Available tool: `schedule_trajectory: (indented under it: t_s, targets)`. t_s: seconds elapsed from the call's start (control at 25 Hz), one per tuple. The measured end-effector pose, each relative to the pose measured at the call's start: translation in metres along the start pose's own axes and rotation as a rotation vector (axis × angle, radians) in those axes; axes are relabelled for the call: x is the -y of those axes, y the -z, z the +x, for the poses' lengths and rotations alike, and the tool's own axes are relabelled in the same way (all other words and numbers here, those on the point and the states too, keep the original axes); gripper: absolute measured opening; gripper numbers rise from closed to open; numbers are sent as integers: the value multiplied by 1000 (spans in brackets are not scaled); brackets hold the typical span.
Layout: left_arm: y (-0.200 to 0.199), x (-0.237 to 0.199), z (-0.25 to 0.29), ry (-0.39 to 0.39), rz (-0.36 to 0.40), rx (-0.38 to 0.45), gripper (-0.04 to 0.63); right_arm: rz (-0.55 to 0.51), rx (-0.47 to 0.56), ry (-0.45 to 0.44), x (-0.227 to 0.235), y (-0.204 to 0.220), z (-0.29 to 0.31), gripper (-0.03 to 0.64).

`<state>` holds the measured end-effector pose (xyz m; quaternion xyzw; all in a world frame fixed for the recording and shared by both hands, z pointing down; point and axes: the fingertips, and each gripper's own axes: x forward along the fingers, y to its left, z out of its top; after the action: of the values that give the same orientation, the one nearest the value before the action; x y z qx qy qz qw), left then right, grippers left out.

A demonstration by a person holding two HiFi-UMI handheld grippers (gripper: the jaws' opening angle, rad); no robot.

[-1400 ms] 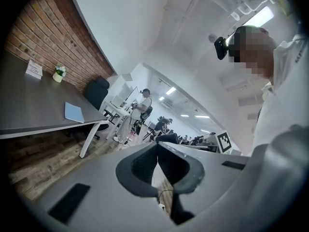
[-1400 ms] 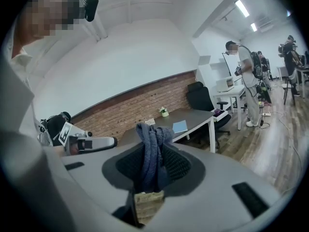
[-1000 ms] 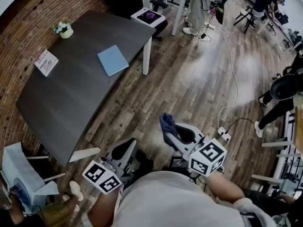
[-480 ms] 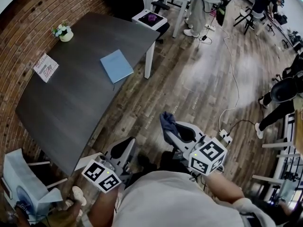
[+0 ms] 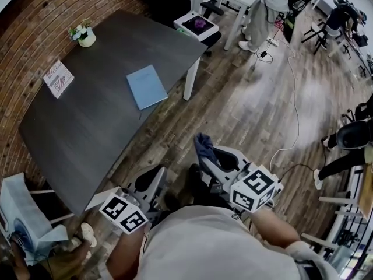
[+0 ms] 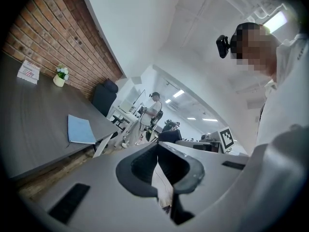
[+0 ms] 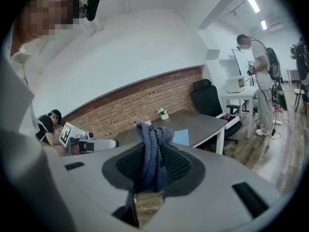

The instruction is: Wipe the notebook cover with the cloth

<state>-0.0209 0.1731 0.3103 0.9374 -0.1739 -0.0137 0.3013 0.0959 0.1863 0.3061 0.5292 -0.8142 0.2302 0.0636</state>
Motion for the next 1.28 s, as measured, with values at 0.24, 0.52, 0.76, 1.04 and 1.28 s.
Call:
schedule_trajectory:
  t_s: [0.24, 0.52, 0.76, 1.04, 1.28]
  targets:
    - [-16, -20, 53, -81, 10, 35, 9, -29, -27, -79, 53, -30, 22, 116]
    - [-14, -43, 92, -186, -24, 61, 9, -60, -88, -168, 97, -38, 44, 115]
    - [-11, -57, 105, -244, -43, 51, 11, -64, -130, -213, 117, -37, 64, 116]
    - [-22, -95, 106, -263, -41, 31, 11, -97, -185, -203, 125, -39, 102, 115]
    - [-36, -128, 106, -231, -51, 1, 11, -117, -205, -174, 126, -45, 139, 116]
